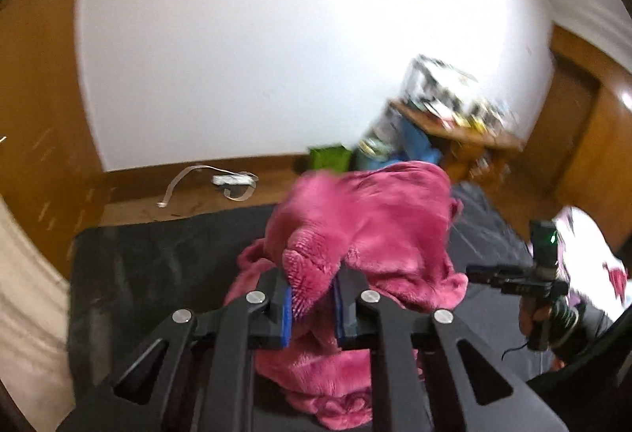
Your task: Fold clothes
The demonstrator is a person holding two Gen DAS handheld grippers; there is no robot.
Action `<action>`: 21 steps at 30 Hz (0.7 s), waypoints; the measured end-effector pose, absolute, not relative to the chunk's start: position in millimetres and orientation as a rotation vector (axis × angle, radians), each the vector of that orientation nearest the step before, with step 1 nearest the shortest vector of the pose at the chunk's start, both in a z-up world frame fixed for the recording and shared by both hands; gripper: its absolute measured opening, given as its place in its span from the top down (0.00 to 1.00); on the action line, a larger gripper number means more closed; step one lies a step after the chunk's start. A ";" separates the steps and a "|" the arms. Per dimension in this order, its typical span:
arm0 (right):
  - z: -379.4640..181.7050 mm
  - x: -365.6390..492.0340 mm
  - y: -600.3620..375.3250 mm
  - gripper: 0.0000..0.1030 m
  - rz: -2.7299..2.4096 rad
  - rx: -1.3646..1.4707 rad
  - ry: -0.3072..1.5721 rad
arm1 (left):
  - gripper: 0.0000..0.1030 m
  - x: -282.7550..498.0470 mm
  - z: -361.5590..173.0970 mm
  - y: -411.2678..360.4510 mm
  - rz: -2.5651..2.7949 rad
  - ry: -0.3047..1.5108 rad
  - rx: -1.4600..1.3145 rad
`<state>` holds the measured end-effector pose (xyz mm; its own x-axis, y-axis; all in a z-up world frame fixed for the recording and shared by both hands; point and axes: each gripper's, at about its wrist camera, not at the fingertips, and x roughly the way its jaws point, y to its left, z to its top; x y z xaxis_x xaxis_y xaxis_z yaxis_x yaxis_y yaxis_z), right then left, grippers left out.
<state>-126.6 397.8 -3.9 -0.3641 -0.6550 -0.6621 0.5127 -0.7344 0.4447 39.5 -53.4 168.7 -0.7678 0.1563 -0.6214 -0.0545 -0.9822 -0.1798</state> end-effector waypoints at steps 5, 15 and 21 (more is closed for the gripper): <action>-12.6 -135.1 380.8 0.58 -2.179 1.153 -0.168 | 0.84 81.3 161.0 -96.9 2.941 -0.350 -1.043; -18.5 -128.8 352.7 0.58 -2.170 1.191 -0.071 | 0.84 173.7 126.2 -177.0 3.067 -0.727 -1.082; -17.1 -118.7 297.3 0.58 -2.052 1.160 -0.057 | 0.84 207.3 103.6 -199.4 3.074 -0.841 -1.128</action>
<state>-118.7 297.3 -17.1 -0.2946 -0.6349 -0.7142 0.5943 -0.7070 0.3834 207.3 -199.4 103.6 -0.7521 -0.0513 -0.6571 0.3788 -0.8496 -0.3671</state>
